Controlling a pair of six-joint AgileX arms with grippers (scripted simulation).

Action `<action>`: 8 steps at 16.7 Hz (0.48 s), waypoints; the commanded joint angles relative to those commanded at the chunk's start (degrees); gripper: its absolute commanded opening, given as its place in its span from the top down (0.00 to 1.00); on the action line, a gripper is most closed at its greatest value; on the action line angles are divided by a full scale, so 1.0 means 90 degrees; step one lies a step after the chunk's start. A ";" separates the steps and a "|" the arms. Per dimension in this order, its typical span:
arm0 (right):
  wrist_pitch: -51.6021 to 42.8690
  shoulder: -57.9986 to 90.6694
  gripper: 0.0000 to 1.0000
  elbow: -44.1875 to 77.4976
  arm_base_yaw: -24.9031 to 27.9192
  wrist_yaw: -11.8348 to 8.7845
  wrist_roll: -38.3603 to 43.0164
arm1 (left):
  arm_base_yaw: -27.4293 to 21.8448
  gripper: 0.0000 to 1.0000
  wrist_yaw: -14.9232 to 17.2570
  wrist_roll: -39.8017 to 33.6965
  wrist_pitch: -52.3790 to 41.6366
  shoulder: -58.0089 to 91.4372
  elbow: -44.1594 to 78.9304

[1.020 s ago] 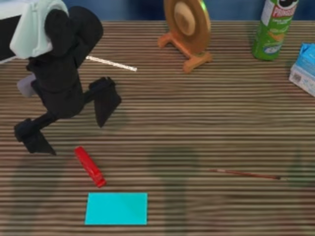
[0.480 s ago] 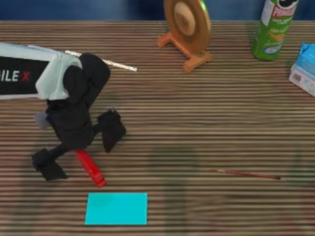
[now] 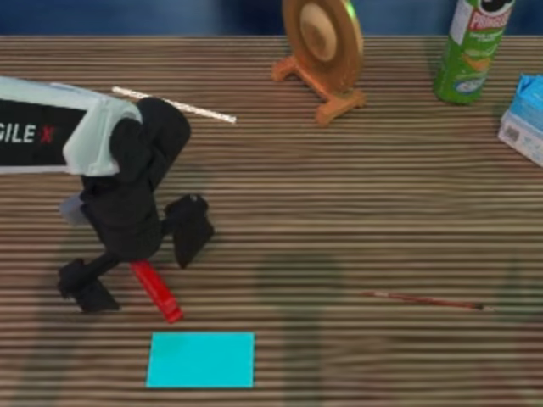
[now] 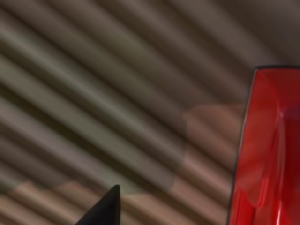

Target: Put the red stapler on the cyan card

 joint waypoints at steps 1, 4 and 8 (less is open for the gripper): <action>0.0000 0.0000 0.00 0.0000 0.0000 0.0000 0.0000 | 0.0000 0.30 0.0000 0.0000 0.0000 0.0000 0.0000; 0.0000 0.0000 0.00 0.0000 0.0000 0.0000 0.0000 | 0.0000 0.53 0.0000 0.0000 0.0000 0.0000 0.0000; 0.0000 0.0000 0.00 0.0000 0.0000 0.0000 0.0000 | 0.0000 0.83 0.0000 0.0000 0.0000 0.0000 0.0000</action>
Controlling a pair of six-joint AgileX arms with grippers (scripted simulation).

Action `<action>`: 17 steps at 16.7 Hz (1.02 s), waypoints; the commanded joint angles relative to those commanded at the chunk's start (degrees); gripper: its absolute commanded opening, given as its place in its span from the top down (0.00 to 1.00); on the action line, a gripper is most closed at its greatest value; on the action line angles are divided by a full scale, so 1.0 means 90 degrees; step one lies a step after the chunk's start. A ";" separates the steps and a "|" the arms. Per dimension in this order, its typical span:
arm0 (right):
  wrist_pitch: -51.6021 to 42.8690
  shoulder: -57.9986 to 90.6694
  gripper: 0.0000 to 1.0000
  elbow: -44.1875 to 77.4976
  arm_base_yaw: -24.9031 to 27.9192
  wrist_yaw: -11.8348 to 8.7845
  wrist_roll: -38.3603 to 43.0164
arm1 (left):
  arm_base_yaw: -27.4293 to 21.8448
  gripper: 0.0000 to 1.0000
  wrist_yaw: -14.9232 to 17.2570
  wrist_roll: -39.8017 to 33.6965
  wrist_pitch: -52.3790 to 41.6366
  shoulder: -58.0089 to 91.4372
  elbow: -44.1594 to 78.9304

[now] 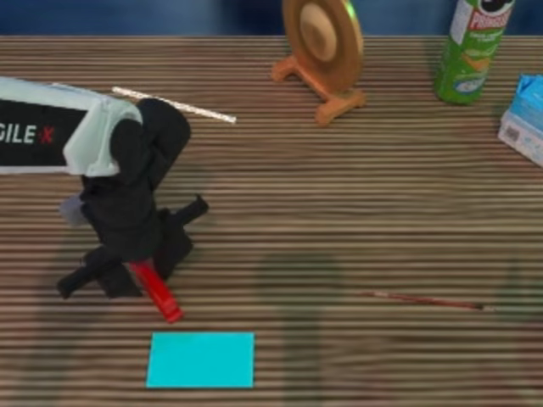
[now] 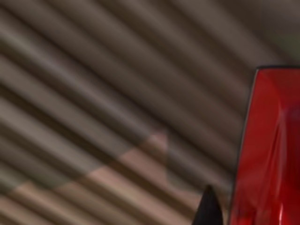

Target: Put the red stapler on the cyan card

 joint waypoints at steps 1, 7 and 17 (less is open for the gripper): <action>0.0000 0.0000 0.00 0.0000 0.0000 0.0000 0.0000 | 0.0000 0.90 0.0000 0.0000 0.0000 0.0000 0.0000; 0.0000 0.0000 0.00 0.0000 0.0000 0.0000 0.0000 | 0.0000 1.00 0.0000 0.0000 0.0000 0.0000 0.0000; 0.0000 0.0000 0.00 0.0000 0.0000 0.0000 0.0000 | 0.0042 1.00 -0.0003 -0.0042 -0.0995 -0.0318 0.0641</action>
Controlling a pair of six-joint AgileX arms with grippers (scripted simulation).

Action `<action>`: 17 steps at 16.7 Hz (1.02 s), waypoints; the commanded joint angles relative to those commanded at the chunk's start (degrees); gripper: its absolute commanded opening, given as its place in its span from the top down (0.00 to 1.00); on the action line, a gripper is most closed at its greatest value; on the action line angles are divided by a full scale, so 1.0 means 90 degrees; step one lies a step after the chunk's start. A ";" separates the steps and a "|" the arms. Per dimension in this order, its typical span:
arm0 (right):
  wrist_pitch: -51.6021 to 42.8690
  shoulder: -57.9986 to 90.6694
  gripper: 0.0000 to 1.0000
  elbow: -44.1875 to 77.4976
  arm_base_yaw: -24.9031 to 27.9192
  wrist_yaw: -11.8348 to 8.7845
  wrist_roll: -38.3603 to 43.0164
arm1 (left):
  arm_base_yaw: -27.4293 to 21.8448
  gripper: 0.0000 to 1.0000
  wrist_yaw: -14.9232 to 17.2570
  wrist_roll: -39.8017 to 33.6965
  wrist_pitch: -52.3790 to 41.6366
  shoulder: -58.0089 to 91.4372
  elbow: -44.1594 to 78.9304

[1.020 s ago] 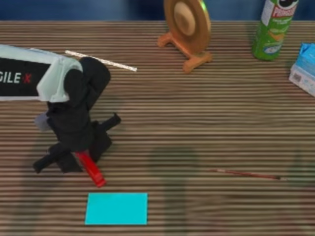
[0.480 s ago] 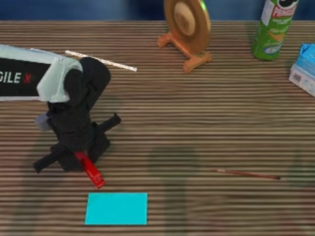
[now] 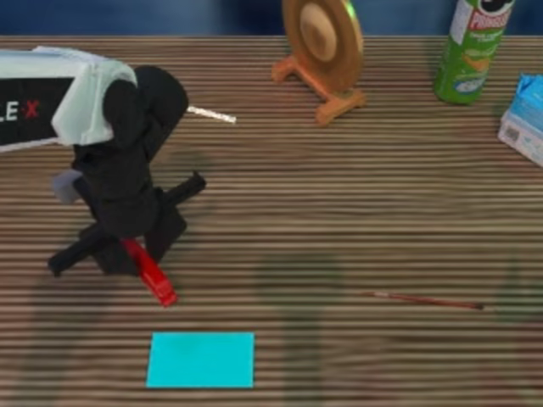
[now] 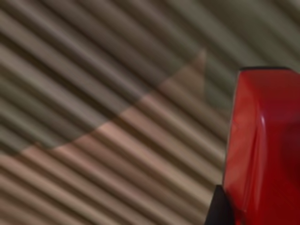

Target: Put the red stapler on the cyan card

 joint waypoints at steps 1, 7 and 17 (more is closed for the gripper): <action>0.0000 0.0000 0.00 0.0000 0.0000 0.0000 0.0000 | 0.0013 1.00 -0.0001 -0.0006 -0.0300 -0.0094 0.0167; 0.0000 0.0000 0.00 0.0000 0.0000 0.0000 0.0000 | 0.0062 1.00 0.0000 0.0009 -0.1424 -0.0579 0.0892; 0.0000 0.0000 0.00 0.0000 0.0000 0.0000 0.0000 | -0.0365 1.00 0.0011 -0.1459 -0.1500 -0.0675 0.0753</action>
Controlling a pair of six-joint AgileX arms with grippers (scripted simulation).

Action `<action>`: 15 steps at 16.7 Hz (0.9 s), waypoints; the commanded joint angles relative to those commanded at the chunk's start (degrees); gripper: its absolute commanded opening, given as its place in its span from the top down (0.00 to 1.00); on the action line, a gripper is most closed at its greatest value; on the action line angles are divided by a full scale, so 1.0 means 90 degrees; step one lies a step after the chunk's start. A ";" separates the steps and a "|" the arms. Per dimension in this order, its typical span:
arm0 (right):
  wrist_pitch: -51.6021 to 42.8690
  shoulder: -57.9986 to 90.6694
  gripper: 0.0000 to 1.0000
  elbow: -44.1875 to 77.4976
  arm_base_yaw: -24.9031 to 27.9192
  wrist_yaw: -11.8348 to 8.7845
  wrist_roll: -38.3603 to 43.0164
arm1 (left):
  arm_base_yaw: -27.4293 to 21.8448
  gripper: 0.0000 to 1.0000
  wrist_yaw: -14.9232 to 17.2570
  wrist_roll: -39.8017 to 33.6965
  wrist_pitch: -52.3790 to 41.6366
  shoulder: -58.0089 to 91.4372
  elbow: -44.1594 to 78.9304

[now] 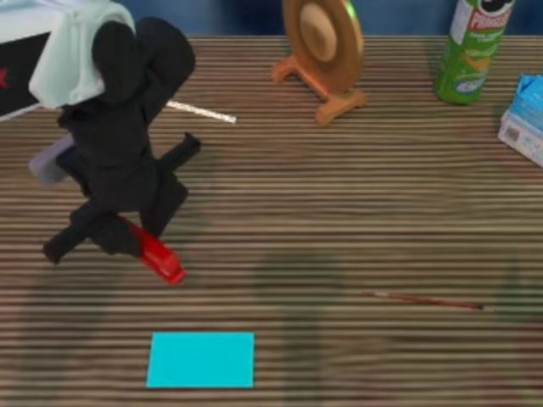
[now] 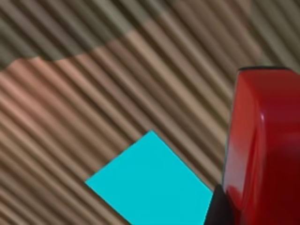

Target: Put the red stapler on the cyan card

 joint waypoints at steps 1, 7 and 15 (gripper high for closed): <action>0.0000 0.0000 0.00 0.0000 0.0000 0.0000 0.0000 | -0.0104 1.00 0.0004 -0.0479 -0.0017 -0.0050 -0.0055; 0.0000 0.0000 0.00 0.0000 0.0000 0.0000 0.0000 | -0.0814 1.00 0.0036 -0.3953 -0.0095 -0.0466 -0.0513; 0.0000 0.0000 0.00 0.0000 0.0000 0.0000 0.0000 | -0.1329 1.00 0.0052 -0.6034 -0.0004 -0.0982 -0.0899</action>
